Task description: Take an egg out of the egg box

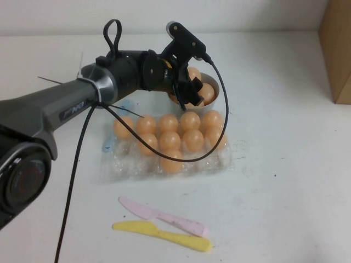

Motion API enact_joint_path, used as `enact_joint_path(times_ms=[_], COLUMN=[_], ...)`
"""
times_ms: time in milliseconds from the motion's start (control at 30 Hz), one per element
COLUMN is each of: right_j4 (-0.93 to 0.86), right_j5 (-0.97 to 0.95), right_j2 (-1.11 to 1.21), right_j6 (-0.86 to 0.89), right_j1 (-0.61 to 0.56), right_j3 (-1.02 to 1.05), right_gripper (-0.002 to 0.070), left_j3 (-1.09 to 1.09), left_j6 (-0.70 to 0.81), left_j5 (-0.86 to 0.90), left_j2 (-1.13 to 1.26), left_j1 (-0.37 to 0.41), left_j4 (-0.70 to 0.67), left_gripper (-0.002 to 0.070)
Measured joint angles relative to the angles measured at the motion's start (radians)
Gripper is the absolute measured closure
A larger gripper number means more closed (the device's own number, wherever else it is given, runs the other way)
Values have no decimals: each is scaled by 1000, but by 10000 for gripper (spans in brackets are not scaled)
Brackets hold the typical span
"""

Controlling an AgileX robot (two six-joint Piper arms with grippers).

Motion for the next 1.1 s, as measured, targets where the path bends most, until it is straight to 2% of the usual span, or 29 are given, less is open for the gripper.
enact_joint_path(times_ms=[167, 367, 433, 500, 600, 700, 867, 1100], right_j4=[0, 0, 0, 0, 0, 0, 0, 0], right_j5=[0, 1, 1, 1, 1, 1, 1, 1], right_j2=[0, 0, 0, 0, 0, 0, 0, 0], right_j6=[0, 0, 0, 0, 0, 0, 0, 0], right_j1=[0, 0, 0, 0, 0, 0, 0, 0], right_j3=[0, 0, 0, 0, 0, 0, 0, 0], right_gripper=[693, 693, 693, 693, 693, 693, 693, 693], left_j3=[-3, -3, 17, 65, 169, 333, 646, 1024], left_j6=[-17, -53, -105, -156, -224, -242, -248, -189], left_j5=[20, 94, 96, 98, 71, -10, -201, -387], left_j2=[-13, -113, -167, -225, -319, -435, -635, -915], left_j1=[-5, -25, -27, -28, -28, -28, -28, -28], left_j4=[23, 125, 174, 229, 282, 302, 266, 85], left_gripper=[199, 212, 262, 354, 545, 640, 672, 675])
